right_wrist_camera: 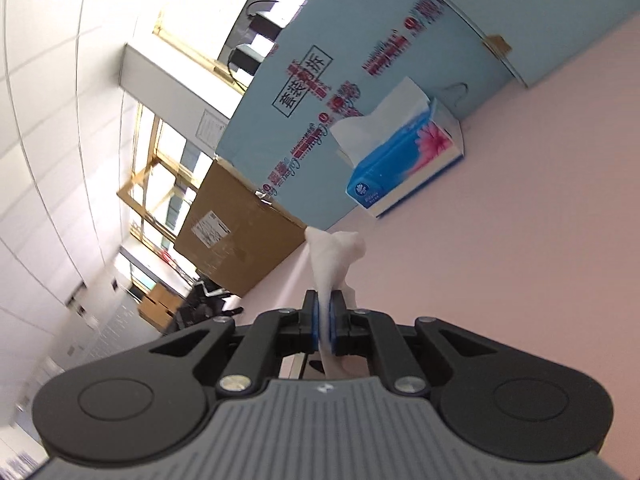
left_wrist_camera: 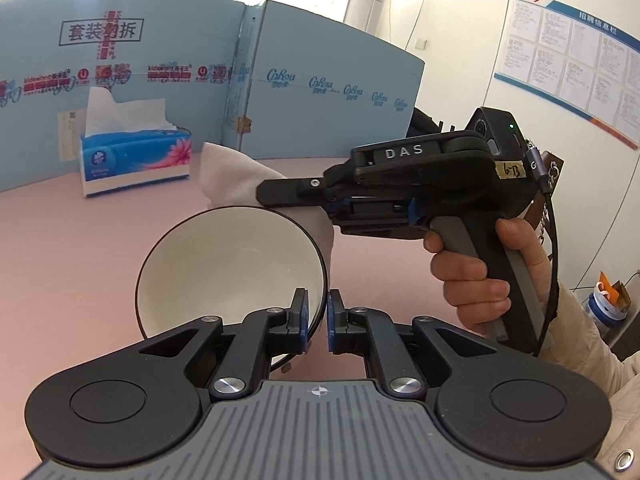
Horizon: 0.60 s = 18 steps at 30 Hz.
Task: Clean bowl
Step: 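Hold the cloth above the bowl with the right tool while the left tool holds the bowl, then rub the cloth on the bowl's outer wall with the right gripper while the left gripper holds the rim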
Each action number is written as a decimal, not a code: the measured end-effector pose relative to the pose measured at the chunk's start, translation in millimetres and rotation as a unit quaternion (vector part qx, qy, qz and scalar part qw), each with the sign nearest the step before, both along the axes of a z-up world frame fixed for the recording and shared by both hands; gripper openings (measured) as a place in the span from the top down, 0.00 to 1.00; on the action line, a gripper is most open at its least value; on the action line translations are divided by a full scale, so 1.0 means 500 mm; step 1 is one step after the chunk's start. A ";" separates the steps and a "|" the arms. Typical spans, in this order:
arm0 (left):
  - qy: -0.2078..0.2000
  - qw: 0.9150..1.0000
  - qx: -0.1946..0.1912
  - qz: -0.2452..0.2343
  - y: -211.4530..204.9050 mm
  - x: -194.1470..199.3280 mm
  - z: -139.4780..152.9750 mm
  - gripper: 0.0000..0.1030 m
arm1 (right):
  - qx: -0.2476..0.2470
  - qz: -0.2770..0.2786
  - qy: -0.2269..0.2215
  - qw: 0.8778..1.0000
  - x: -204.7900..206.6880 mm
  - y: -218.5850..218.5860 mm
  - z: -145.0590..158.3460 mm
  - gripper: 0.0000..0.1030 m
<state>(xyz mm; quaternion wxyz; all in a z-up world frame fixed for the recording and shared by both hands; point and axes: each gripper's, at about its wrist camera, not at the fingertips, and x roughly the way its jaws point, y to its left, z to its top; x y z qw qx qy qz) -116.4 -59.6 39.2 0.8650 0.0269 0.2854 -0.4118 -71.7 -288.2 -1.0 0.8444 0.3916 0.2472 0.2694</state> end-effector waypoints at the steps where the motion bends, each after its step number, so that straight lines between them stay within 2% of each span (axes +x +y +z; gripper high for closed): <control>1: 0.000 1.000 0.001 0.000 0.000 0.001 0.000 0.88 | 0.004 -0.001 0.003 1.000 -0.007 -0.005 -0.002 0.92; 12: -0.008 1.000 0.015 0.005 -0.007 -0.011 0.001 0.87 | 0.038 -0.005 0.018 0.999 -0.075 -0.021 -0.021 0.91; 18: -0.013 1.000 0.025 0.007 -0.006 -0.024 0.001 0.87 | 0.052 -0.006 0.018 0.998 -0.056 -0.019 -0.020 0.91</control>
